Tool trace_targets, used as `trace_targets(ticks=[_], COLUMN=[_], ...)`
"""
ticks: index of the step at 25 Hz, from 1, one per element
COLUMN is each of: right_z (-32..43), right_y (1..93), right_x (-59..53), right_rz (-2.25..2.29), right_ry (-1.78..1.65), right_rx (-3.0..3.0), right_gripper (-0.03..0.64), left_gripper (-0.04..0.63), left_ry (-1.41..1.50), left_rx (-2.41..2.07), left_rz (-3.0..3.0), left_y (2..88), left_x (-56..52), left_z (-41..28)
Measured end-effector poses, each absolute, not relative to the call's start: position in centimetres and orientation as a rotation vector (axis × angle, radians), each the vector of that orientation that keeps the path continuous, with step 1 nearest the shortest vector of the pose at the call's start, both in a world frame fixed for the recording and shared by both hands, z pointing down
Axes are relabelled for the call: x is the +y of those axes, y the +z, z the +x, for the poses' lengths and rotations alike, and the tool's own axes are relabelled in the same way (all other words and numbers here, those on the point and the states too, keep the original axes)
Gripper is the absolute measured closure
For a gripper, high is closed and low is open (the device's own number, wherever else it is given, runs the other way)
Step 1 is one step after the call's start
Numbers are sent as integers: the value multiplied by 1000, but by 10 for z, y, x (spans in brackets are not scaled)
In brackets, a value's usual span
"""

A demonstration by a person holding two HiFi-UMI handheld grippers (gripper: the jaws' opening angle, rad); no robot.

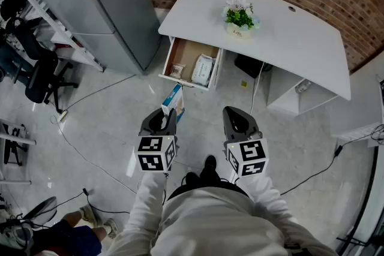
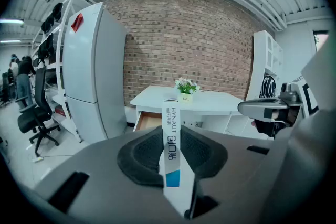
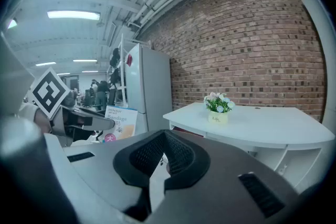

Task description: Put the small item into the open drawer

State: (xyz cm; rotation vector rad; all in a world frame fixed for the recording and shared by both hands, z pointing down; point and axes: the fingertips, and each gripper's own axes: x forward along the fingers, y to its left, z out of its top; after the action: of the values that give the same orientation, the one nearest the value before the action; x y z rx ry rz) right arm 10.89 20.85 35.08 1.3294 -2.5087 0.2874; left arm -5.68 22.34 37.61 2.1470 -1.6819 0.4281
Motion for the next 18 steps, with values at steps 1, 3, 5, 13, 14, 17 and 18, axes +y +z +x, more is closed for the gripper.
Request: trace_targets(ticks=[1,3,5,13,14,17,18], right_z=[110,112,112,123,125,128,129], right_y=[351,351,352,361,363,364,363], right_x=[206,203,200,192,191,188,187], right_rz=[1331,1326,1304,1296,1299,1310,1314], right_ry=[291,297,301,339,348,365,366], right_rx=[-2510,-2517,-2526,-2525,-2521,-2520,-2523], right_gripper=[591,591,591,591,591,591,591], left_gripper=[497,497,497,497,497,497,497], left_ry=[429,431,430,434,439,460,465], left_rx=[-1686,-1693,-1700,-1736,-1740,-1749,-1751], left_rz=[2144,2139,2133,2106,2107,2107,2108], left_y=[376,376,375,376,376,375,374], left_x=[221,217,213,203,202,199,196], left_z=[-57,-57,-57,-52,-51,-49,-49])
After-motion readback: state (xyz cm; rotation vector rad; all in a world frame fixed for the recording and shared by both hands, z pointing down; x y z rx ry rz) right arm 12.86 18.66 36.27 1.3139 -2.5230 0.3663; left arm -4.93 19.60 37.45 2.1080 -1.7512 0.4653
